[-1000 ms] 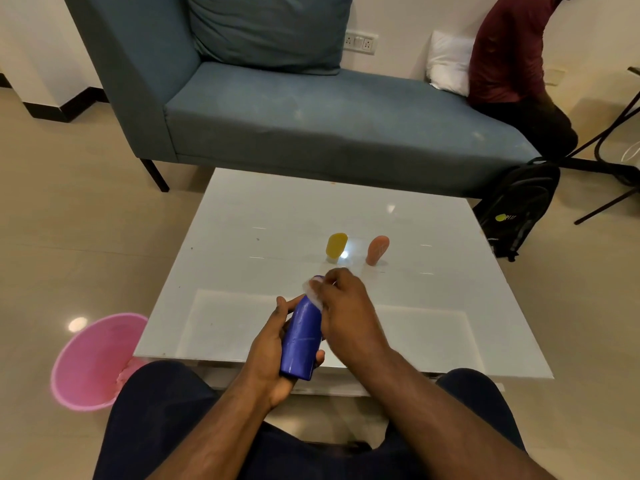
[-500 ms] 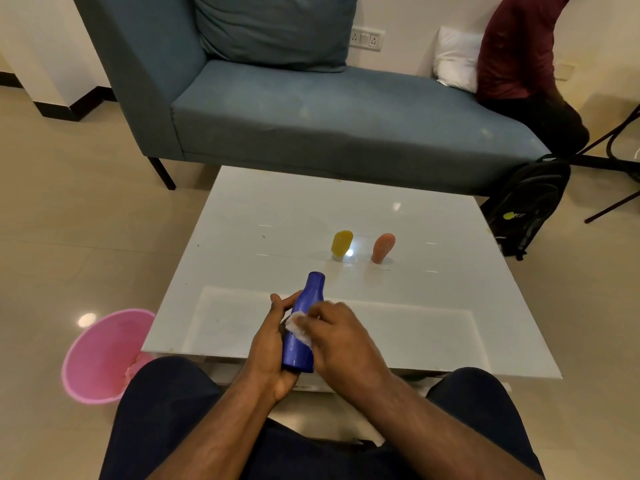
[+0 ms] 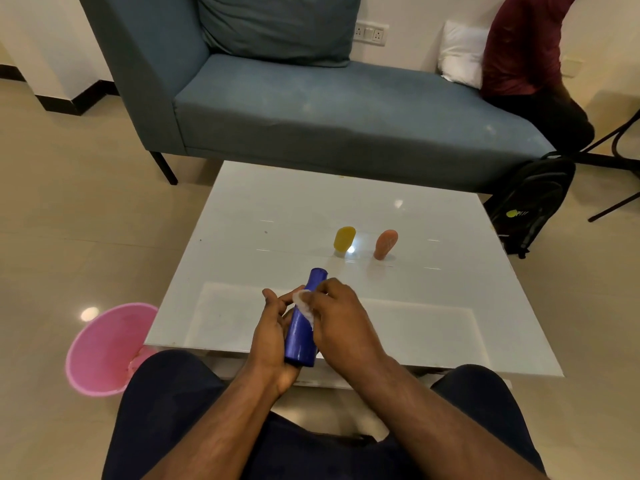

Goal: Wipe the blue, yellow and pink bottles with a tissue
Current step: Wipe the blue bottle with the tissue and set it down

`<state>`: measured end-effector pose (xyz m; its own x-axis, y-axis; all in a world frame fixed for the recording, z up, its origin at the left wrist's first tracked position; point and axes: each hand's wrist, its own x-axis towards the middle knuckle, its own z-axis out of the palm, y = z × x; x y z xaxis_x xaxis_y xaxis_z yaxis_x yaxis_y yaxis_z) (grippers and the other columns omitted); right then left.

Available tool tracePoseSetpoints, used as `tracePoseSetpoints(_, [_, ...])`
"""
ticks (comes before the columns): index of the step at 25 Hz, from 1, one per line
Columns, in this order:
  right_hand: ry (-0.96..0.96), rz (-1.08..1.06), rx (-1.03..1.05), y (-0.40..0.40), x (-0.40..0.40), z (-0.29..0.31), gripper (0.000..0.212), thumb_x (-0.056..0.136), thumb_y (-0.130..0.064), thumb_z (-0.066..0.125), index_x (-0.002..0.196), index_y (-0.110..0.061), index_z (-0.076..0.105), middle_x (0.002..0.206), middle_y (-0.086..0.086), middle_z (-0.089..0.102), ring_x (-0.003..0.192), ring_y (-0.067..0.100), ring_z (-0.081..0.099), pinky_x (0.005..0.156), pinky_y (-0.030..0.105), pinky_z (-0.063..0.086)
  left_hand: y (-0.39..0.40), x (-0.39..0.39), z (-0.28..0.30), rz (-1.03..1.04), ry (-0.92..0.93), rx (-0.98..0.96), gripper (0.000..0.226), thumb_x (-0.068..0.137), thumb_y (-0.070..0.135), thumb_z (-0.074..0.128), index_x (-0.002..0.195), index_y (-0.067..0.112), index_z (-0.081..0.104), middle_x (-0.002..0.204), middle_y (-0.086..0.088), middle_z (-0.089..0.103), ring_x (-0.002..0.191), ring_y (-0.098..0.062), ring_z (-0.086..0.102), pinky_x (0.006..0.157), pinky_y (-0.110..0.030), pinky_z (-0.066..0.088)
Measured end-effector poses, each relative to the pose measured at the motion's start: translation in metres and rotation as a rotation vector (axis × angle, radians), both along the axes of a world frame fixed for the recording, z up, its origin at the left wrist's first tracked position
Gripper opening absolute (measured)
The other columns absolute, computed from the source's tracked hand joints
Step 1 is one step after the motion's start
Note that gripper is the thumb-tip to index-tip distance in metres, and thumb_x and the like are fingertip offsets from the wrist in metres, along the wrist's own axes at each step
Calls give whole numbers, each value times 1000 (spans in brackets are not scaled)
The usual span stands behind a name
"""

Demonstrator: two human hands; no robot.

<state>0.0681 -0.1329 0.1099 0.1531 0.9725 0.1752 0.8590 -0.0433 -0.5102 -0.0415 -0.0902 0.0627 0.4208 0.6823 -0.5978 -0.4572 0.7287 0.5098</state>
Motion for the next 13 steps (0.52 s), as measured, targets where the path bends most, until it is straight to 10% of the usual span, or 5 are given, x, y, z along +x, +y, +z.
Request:
tracePoseSetpoints(7, [37,34,-56,-8,-3,-5,27,94,-23,56,120,-19,62,114,1,57,104,16,51,91,29,46,2,0,-7,16,-32,-15,65,95,64,41,131,16,65,124,-20,71,120,-41,64,107,-58,45])
tracePoseSetpoints(13, [91,148,-28,-30,-22,-6,24,97,-27,51,116,-20,65,108,-3,59,98,10,49,88,24,45,4,-3,-6,17,-30,-32,51,92,49,62,133,18,64,95,-16,72,80,-27,70,76,-42,59])
